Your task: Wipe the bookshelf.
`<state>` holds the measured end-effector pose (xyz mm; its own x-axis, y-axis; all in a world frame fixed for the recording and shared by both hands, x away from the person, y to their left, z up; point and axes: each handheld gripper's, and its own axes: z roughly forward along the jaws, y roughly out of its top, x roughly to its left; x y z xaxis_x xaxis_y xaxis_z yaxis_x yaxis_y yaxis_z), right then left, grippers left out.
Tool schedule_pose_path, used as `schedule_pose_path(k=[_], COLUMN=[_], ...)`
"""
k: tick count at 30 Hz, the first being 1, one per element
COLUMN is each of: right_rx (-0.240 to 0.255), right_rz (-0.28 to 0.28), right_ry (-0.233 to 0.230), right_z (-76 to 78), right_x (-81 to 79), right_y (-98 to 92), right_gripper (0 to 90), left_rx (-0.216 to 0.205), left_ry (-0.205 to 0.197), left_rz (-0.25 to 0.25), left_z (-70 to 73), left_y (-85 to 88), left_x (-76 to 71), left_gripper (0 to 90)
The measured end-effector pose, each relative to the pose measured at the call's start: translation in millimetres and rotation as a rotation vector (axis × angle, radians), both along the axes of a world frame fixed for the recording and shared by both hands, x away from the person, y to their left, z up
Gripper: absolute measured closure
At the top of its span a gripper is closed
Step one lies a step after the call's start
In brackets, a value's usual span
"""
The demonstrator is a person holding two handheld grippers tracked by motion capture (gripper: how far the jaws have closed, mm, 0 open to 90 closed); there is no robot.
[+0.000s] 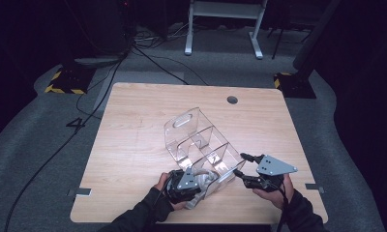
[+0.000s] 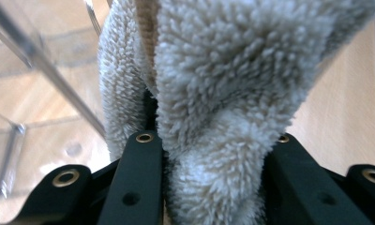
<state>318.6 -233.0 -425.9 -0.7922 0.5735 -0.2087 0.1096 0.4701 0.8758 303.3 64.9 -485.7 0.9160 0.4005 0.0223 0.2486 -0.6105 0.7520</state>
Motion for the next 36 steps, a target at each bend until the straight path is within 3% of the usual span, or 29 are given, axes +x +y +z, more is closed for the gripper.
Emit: schedule_pose_path(k=[3, 6, 12, 14, 17, 20, 28, 32, 34, 36], right_rx=[0.000, 0.000, -0.007, -0.008, -0.011, -0.003, 0.044, 0.038, 0.018, -0.006], right_rz=[0.003, 0.006, 0.054, 0.077, 0.102, 0.120, 0.184, 0.239, 0.260, 0.260], right_ry=[0.000, 0.001, 0.007, 0.009, 0.000, -0.005, -0.008, 0.012, 0.026, 0.018], right_z=[0.2, 0.2, 1.7, 1.0, 2.6, 5.2, 13.4, 12.9, 12.0, 10.7], right_x=[0.6, 1.0, -1.3, -2.2, -3.9, -3.4, 6.8, 10.7, 11.1, 9.4], right_y=[-0.1, -0.3, -0.8, -0.9, 0.1, -0.1, 4.2, 11.4, 14.5, 17.7], right_gripper=[41.4, 41.3, 48.2, 48.9, 48.0, 45.0, 42.0, 45.3, 49.8, 48.5], left_rx=[0.029, 0.028, 0.035, 0.019, 0.008, 0.039, 0.031, 0.038, 0.045, 0.046], left_ry=[0.007, 0.001, -0.051, -0.034, -0.014, -0.005, 0.024, 0.020, 0.016, 0.017], left_rz=[-0.013, 0.001, 0.058, 0.075, 0.015, -0.041, -0.043, -0.044, -0.043, -0.042], left_z=[1.2, 2.1, 4.8, 3.2, 3.7, 4.4, 1.0, -1.3, -2.3, -2.5], left_y=[8.4, 14.7, 16.4, 18.8, 22.9, 23.6, 32.6, 30.9, 31.8, 32.3], left_x=[-6.8, -9.8, 4.3, 10.4, 13.8, 10.7, 4.3, 7.4, 8.9, 9.6], left_gripper=[70.9, 70.8, 70.5, 70.5, 70.2, 69.9, 68.7, 68.7, 68.6, 68.7])
